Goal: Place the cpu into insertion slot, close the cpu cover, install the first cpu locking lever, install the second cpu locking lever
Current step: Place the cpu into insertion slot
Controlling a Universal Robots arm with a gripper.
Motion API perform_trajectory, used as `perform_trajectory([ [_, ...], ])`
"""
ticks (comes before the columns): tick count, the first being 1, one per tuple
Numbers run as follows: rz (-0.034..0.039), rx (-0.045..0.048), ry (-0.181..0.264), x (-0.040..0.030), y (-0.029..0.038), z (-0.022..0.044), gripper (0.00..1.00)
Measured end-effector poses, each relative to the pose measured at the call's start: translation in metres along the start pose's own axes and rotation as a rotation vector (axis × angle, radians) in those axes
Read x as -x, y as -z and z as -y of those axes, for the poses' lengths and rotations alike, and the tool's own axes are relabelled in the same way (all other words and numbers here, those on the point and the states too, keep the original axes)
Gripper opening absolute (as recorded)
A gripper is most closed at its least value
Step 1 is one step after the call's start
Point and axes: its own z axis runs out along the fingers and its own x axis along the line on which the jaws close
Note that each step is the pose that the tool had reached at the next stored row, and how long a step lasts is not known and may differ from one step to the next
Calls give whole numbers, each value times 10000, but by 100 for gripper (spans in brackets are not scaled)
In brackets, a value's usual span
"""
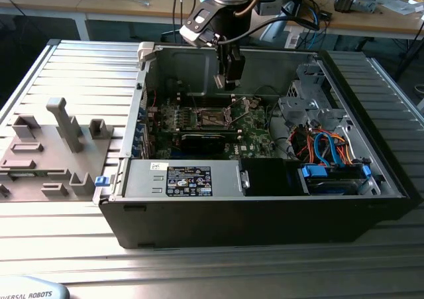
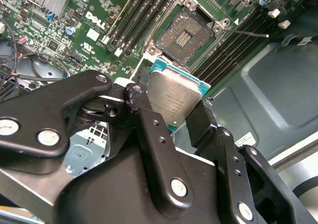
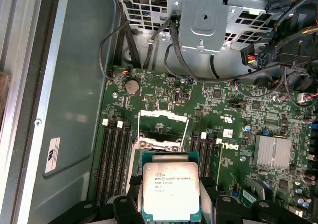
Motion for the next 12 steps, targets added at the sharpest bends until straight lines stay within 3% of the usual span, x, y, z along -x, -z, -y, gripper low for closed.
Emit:
perform_trajectory([
  [12, 21, 2, -292, 0, -11, 1, 54],
])
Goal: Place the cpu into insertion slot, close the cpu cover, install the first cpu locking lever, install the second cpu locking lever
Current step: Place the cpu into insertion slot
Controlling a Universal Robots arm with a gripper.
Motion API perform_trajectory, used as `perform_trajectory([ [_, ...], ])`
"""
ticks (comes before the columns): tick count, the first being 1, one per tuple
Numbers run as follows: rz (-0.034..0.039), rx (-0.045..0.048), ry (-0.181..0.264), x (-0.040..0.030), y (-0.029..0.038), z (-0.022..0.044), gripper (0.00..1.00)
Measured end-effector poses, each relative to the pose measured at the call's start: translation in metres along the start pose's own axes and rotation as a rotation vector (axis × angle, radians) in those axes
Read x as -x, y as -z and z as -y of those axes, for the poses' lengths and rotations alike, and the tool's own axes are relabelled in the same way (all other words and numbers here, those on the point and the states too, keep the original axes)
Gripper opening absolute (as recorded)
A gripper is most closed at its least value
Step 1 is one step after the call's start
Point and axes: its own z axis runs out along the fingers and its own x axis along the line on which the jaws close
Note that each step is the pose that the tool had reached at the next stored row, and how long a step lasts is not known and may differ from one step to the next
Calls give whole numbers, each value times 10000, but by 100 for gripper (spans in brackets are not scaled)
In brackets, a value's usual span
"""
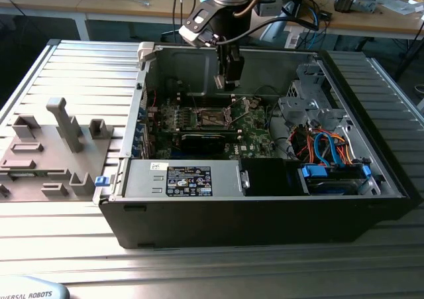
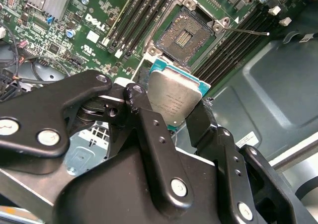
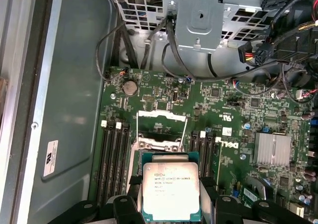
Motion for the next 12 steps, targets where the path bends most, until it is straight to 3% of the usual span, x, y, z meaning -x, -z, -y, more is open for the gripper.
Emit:
perform_trajectory([
  [12, 12, 2, -172, 0, -8, 1, 54],
])
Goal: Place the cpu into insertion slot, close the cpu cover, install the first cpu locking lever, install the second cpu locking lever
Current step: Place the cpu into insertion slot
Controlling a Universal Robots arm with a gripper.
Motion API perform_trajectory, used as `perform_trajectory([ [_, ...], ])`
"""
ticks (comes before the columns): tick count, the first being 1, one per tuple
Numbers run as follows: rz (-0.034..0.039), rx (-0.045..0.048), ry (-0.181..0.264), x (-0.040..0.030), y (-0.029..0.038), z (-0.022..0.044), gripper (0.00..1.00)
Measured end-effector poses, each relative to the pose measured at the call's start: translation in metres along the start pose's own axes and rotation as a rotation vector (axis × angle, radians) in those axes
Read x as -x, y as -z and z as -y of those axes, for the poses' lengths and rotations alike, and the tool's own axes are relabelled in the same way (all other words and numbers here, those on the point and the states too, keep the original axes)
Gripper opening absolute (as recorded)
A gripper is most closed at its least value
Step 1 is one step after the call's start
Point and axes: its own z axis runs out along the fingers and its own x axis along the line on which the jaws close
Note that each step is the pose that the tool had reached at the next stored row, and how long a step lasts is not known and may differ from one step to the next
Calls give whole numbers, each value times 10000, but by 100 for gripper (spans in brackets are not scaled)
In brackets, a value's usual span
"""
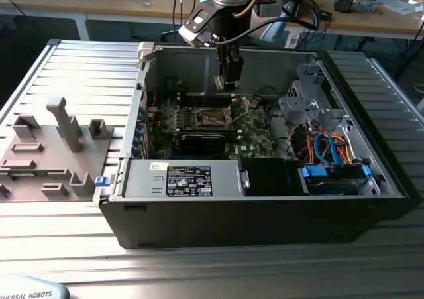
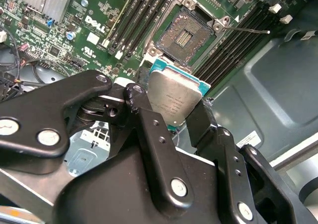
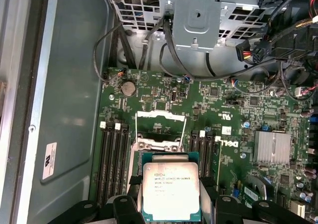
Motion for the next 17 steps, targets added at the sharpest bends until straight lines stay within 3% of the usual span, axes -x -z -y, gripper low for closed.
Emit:
perform_trajectory([
  [17, 17, 1, -244, 0, -13, 1, 54],
])
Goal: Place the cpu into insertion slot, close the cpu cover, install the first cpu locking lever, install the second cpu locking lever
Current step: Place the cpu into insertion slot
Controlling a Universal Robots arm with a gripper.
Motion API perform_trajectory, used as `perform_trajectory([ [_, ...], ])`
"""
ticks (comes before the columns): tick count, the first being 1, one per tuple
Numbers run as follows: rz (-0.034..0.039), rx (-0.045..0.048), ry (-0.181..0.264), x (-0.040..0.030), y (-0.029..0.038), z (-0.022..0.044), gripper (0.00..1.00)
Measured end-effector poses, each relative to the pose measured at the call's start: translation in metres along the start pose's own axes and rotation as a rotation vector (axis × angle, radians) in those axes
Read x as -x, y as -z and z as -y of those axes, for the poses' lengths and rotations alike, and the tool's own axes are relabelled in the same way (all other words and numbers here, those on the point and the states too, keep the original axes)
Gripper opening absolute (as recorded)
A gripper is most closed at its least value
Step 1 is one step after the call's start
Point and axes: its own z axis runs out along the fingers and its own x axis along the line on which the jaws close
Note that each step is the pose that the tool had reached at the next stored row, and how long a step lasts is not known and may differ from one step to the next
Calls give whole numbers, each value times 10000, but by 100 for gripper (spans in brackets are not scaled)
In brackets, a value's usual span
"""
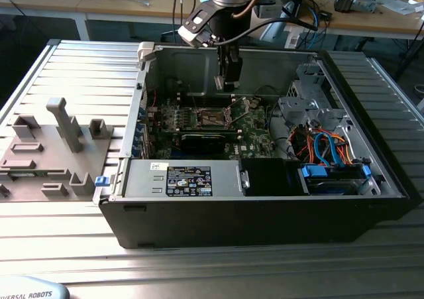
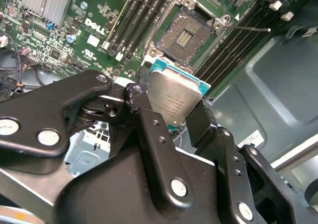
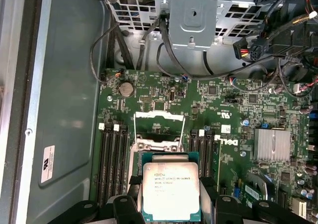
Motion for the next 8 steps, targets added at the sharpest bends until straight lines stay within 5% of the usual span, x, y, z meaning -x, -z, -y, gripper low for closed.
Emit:
perform_trajectory([
  [8, 8, 0, -103, 0, -6, 0, 54],
])
